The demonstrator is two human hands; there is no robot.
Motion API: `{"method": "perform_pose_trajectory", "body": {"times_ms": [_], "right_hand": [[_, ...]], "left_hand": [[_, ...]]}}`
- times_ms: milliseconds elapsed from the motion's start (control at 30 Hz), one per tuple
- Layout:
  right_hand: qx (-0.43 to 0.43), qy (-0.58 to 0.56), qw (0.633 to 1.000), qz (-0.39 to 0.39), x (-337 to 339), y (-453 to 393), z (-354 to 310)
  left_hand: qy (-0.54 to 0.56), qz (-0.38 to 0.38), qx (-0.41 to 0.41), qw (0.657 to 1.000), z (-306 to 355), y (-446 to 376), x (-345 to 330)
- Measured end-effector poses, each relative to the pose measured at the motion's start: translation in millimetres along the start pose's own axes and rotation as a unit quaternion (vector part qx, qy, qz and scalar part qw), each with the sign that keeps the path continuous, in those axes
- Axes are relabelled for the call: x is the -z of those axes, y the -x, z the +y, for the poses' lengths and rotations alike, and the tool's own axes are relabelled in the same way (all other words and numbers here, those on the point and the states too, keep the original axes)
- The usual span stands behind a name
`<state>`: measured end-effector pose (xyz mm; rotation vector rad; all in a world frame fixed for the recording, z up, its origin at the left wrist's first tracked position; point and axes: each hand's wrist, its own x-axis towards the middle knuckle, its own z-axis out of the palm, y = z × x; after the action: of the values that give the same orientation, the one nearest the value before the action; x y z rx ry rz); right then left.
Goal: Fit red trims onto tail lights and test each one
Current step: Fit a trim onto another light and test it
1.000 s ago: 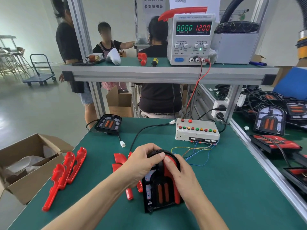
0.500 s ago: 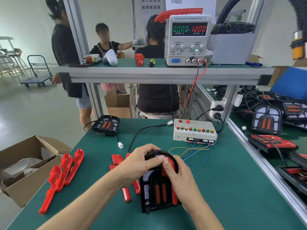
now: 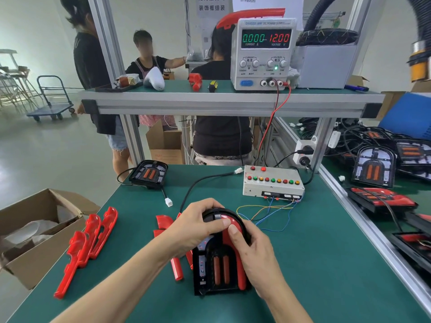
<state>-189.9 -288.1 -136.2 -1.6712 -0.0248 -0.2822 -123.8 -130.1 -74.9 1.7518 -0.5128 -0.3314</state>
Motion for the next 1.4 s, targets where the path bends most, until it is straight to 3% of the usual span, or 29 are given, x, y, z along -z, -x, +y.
{"method": "perform_pose_trajectory", "body": {"times_ms": [100, 233, 500, 633, 833, 967, 1200, 1400], "right_hand": [[-0.023, -0.001, 0.999, -0.035, 6, -1, 0], [-0.047, -0.001, 0.997, -0.061, 17, 12, 14], [-0.057, -0.012, 0.998, -0.015, 11, 24, 29], [-0.064, 0.007, 0.998, -0.006, 7, 23, 23], [-0.123, -0.085, 0.988, -0.047, 27, 31, 19], [-0.123, -0.094, 0.986, -0.059, 30, 38, 20], [-0.096, -0.068, 0.993, 0.023, 28, 41, 31], [-0.114, 0.011, 0.993, 0.010, 36, 51, 31]], "left_hand": [[0.071, 0.032, 0.042, 0.996, -1, -4, 3], [0.231, 0.061, 0.108, 0.965, -5, -5, 14], [0.064, 0.021, 0.064, 0.996, -20, -5, 16], [0.117, 0.028, 0.101, 0.988, -20, -7, 18], [0.231, 0.055, 0.163, 0.958, -15, -6, 29], [0.244, 0.056, 0.167, 0.954, -18, -4, 25], [0.246, 0.069, 0.158, 0.954, -25, -3, 16], [0.212, 0.050, 0.121, 0.968, -25, -3, 12]]}}
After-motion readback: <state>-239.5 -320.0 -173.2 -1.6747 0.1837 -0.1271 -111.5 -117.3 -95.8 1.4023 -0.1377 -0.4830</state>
